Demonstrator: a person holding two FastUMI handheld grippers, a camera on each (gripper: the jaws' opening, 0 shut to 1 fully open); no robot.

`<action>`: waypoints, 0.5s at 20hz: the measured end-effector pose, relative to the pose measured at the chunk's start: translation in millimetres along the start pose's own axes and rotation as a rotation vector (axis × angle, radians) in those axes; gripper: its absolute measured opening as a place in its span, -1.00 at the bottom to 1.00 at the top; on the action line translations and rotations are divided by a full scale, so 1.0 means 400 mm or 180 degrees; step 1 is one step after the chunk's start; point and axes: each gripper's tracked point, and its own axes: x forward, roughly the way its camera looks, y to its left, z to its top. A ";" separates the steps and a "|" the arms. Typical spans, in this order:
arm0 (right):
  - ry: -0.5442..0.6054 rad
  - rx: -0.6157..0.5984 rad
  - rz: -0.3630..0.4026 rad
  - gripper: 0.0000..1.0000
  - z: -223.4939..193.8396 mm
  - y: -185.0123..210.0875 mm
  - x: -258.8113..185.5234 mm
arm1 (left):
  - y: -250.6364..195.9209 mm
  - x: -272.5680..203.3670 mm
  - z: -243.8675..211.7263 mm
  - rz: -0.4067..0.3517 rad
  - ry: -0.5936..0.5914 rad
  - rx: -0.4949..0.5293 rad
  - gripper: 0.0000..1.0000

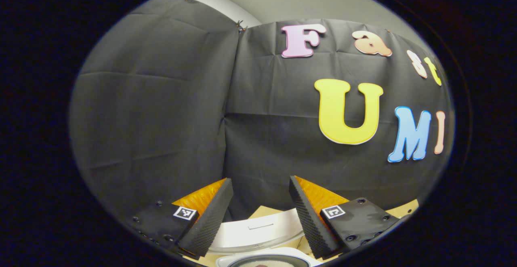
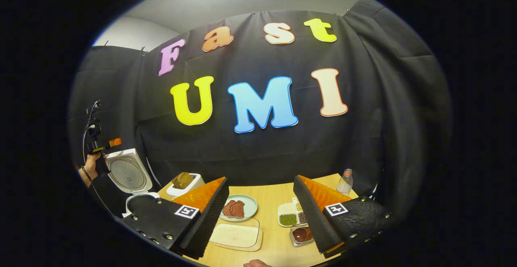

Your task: Close the left gripper, press the button to open the rice cooker; take a wooden spoon from the chopstick holder with the right hand, scoop a spoonful of rice and pour it into the rice cooker, then put the wooden spoon back into the chopstick holder.

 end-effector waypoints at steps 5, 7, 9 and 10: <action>-0.0002 -0.0010 0.0008 0.95 0.003 -0.005 0.003 | 0.000 0.018 -0.052 0.0101 0.0086 0.0219 0.96; 0.0057 -0.0002 0.0051 0.95 -0.009 -0.001 0.008 | 0.002 0.015 -0.056 0.0124 0.0112 0.0199 0.97; 0.0040 0.0007 0.0074 0.95 -0.001 0.000 0.014 | 0.003 0.011 -0.058 0.0164 0.0166 0.0152 0.92; 0.0026 0.0020 0.0094 0.95 0.004 0.005 0.018 | 0.002 0.007 -0.059 0.0176 0.0174 0.0169 0.99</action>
